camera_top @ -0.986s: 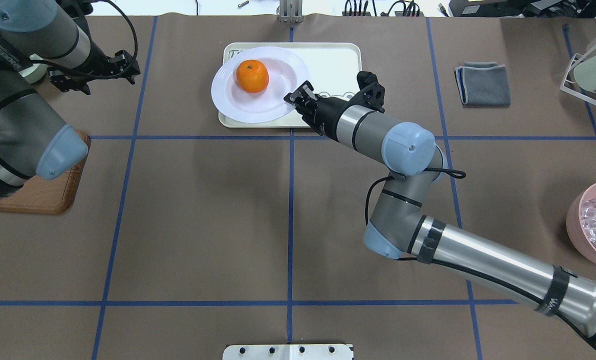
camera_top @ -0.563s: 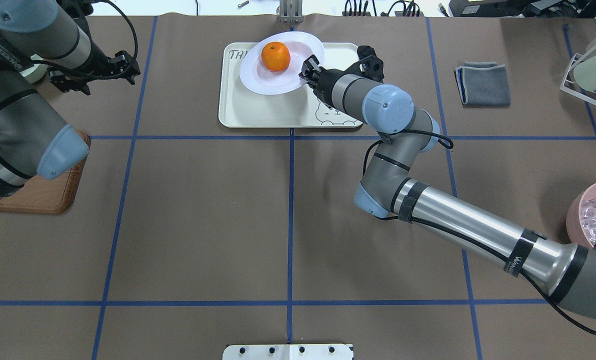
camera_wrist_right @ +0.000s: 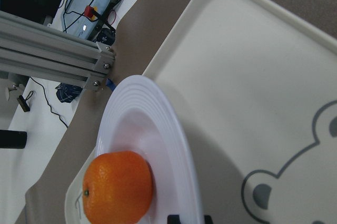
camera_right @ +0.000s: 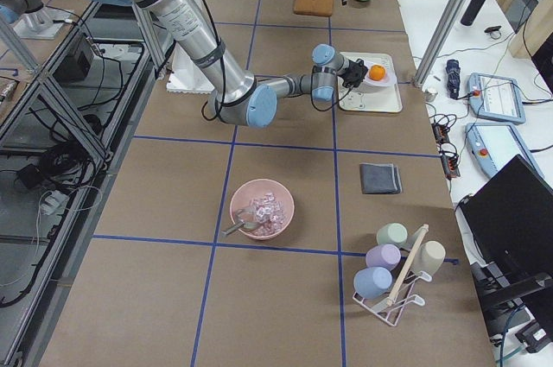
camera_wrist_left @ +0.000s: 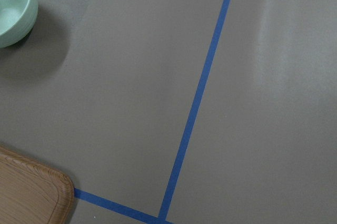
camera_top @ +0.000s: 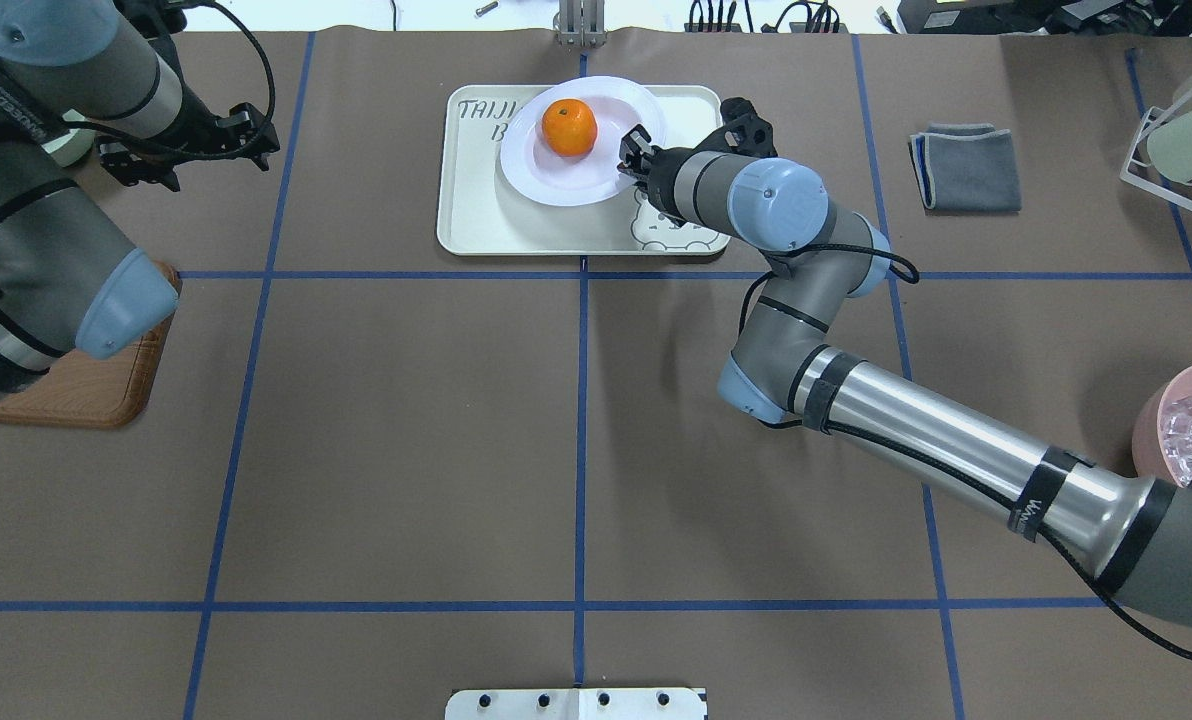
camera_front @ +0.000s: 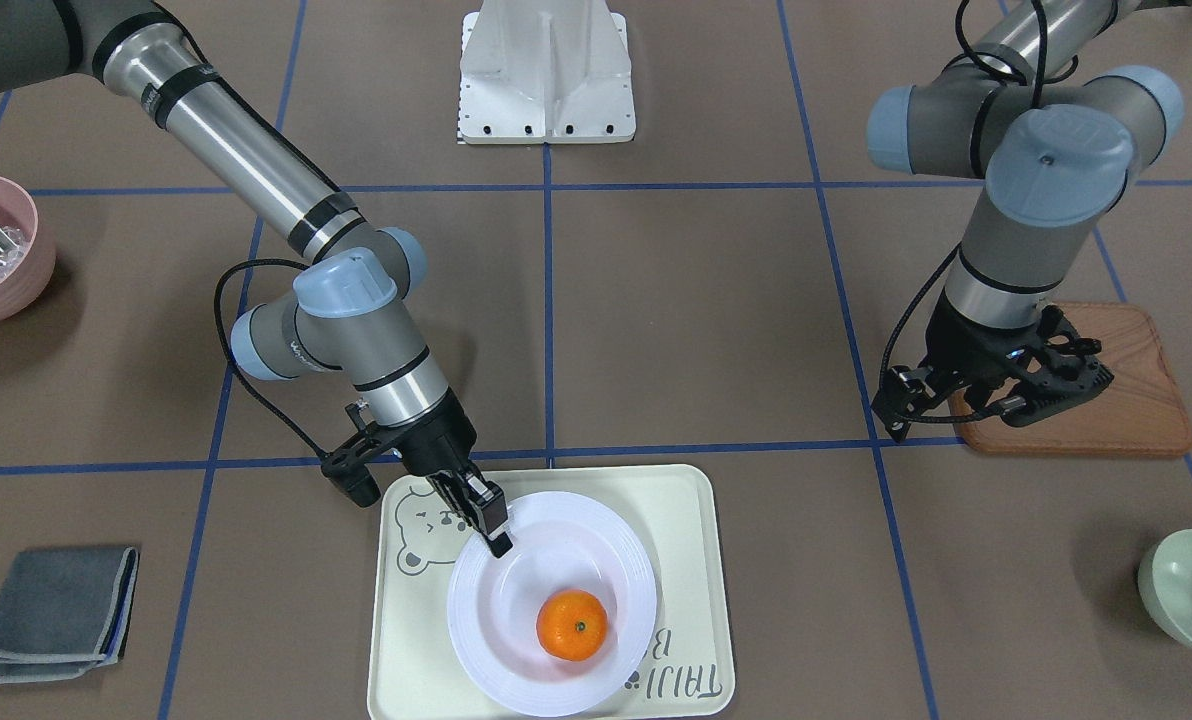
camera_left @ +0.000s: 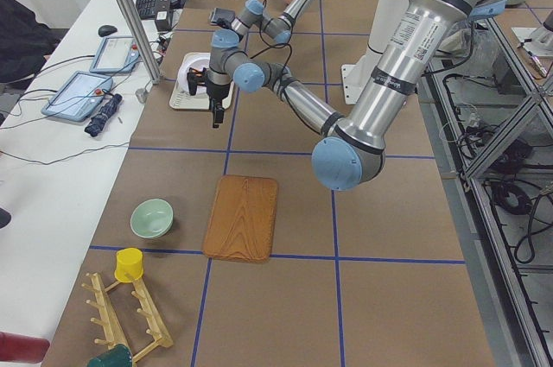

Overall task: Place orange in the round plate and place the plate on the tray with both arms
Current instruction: 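Carry the plate with the orange onto the bear tray with the right gripper, then release the plate and draw the right gripper back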

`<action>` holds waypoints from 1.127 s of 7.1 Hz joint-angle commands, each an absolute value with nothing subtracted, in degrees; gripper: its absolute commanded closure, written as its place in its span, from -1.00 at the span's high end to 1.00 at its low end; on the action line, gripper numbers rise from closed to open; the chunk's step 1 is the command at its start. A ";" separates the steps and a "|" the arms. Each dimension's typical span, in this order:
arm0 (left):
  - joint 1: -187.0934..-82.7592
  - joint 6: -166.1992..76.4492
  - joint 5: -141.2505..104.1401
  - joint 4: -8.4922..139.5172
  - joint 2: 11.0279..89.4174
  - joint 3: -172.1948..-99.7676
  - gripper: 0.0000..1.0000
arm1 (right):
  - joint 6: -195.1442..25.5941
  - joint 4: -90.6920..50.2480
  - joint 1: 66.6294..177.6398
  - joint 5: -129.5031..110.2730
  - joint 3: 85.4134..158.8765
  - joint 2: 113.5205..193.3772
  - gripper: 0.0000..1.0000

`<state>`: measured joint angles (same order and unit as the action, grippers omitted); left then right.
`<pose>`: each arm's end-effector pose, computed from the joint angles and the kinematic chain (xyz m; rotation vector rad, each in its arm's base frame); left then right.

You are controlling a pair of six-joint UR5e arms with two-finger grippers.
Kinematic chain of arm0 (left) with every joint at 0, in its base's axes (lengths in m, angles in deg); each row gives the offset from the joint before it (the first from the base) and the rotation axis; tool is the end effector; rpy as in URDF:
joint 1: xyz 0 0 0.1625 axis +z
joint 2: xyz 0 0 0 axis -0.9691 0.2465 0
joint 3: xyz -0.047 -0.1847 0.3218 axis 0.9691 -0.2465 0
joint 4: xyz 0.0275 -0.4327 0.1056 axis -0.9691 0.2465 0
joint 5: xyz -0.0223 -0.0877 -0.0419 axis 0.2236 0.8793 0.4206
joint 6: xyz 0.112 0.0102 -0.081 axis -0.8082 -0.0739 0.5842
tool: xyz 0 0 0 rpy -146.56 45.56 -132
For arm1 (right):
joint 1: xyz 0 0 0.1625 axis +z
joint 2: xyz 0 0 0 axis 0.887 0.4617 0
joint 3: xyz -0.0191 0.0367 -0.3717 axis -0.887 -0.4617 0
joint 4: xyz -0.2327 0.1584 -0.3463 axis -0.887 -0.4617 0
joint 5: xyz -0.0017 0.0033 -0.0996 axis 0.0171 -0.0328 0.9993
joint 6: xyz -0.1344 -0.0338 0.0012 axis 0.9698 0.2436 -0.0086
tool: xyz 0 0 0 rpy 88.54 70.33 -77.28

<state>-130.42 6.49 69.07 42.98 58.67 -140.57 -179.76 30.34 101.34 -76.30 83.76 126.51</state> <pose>0.3267 -0.6132 0.3005 0.1604 0.7086 -0.4047 -0.5784 -0.6377 0.2692 0.2116 -1.3559 0.8942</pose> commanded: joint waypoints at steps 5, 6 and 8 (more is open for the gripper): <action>-131.10 6.40 69.16 43.01 57.35 -141.60 0.96 | -122.72 -18.64 116.27 -102.43 123.90 150.72 1.00; -131.10 4.92 69.25 43.10 53.08 -145.43 0.96 | -111.37 -30.63 121.16 -104.78 130.77 154.36 1.00; -132.85 -4.73 72.12 43.01 46.49 -149.67 0.96 | -86.68 -41.89 129.96 -105.33 137.67 164.08 1.00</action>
<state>-131.76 0.08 69.94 43.00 50.88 -147.12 -102.52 -35.26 124.48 -104.68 132.96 157.17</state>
